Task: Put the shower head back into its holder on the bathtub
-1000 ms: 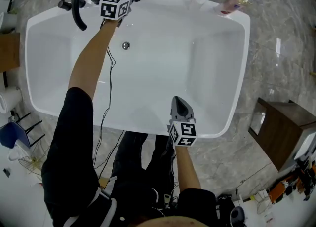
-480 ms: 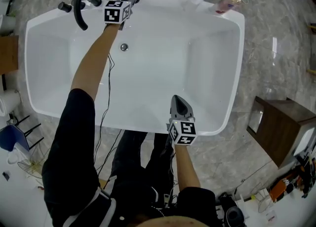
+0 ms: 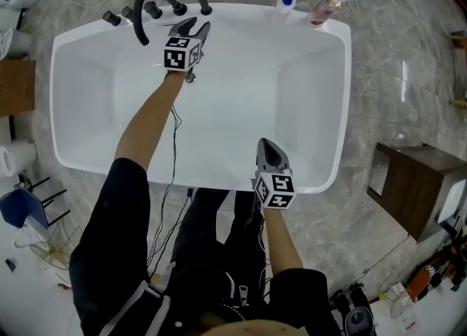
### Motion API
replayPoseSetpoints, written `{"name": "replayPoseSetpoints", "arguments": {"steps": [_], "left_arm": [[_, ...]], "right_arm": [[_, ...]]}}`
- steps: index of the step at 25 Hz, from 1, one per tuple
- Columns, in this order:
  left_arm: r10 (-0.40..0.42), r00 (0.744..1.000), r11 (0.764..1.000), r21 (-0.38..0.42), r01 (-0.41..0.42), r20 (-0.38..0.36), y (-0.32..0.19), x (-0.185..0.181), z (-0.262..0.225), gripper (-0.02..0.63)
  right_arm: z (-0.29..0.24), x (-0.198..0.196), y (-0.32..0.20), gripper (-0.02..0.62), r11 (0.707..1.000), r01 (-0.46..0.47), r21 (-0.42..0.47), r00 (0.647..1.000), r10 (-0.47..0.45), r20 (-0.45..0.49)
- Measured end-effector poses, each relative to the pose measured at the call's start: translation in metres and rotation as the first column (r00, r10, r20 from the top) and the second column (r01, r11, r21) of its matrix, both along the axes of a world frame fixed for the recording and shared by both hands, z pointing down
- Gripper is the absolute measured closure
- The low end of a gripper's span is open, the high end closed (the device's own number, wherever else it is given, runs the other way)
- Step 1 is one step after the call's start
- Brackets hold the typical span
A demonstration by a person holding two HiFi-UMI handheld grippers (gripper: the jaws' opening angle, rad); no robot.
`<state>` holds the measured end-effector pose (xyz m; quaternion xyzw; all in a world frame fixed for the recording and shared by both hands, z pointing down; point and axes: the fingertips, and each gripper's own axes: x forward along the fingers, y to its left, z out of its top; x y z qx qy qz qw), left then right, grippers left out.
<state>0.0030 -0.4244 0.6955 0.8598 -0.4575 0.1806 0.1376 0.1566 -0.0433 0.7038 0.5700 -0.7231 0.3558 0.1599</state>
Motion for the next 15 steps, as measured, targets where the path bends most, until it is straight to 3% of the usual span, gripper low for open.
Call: {"name": "replayPoseSetpoints", "arguments": {"steps": [4,15], "left_arm": [[-0.01,1.0,1.0,-0.009,0.01,0.017,0.042,-0.018,-0.024,0.543],[0.007,1.0,1.0,-0.029,-0.006,0.024,0.163,-0.057,-0.125,0.565]], "right_arm": [[-0.023,-0.009,-0.005,0.586,0.999,0.034,0.021,0.999,-0.034,-0.001],[-0.11,-0.039,-0.032,0.586,0.982,0.127,0.138,0.992,-0.123,-0.035]]}}
